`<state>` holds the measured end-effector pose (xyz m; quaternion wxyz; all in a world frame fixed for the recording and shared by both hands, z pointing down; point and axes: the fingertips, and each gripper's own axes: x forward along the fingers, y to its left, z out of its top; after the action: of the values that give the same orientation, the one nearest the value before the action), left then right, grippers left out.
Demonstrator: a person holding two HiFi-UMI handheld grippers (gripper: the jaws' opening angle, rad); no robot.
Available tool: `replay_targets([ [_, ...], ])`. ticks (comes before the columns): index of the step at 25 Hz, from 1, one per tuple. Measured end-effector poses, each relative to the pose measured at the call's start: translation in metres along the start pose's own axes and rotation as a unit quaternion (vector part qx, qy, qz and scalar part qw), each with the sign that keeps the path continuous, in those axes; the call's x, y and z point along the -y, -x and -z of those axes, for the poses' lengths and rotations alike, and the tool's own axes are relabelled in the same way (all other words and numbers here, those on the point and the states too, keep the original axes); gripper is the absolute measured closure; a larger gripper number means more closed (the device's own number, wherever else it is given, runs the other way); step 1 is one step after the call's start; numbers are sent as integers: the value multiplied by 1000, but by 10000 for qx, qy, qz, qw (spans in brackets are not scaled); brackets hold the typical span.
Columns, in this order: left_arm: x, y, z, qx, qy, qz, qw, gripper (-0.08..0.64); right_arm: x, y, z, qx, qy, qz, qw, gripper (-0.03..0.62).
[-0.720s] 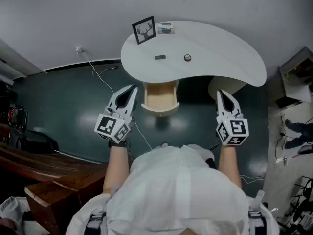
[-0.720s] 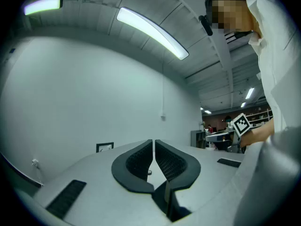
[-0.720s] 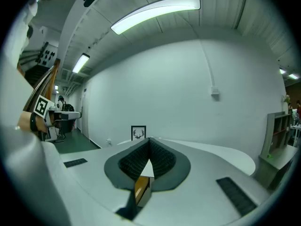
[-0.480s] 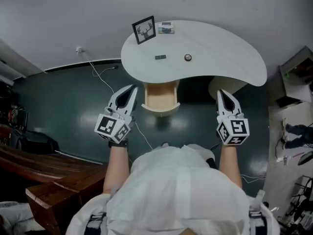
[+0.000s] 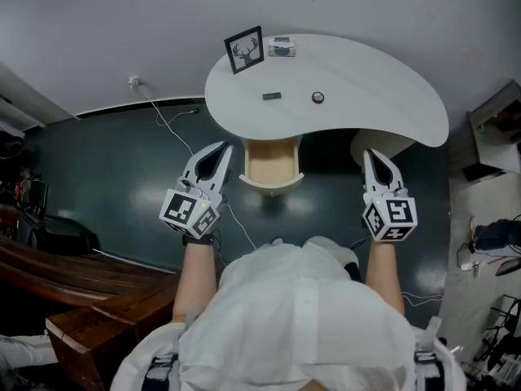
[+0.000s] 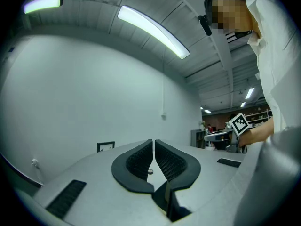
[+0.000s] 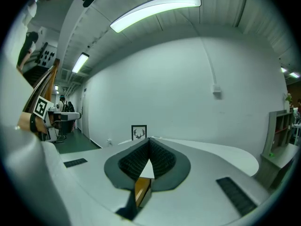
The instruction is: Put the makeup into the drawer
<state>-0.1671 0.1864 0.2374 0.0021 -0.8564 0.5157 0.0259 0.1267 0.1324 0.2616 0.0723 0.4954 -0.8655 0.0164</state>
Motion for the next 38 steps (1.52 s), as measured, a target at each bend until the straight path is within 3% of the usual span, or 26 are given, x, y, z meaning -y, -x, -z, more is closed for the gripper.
replay_targets([
  [4, 0, -5, 4, -61, -14, 104, 9999, 535, 3, -6, 2, 79, -384, -76, 9992, 583],
  [13, -13, -44, 19, -289, -19, 220, 9993, 535, 20, -46, 16, -48, -538, -230, 9983, 583],
  [21, -43, -101, 43, -715, -40, 206, 9972, 535, 49, -110, 29, -259, -552, -470, 9970, 583],
  [28, -62, -155, 63, -1102, -140, 316, 9933, 535, 63, -158, 40, -600, -449, -1019, 9920, 581],
  [38, -84, -197, 93, -1523, -247, 625, 9860, 535, 51, -207, 68, -1038, -392, -1415, 9837, 581],
])
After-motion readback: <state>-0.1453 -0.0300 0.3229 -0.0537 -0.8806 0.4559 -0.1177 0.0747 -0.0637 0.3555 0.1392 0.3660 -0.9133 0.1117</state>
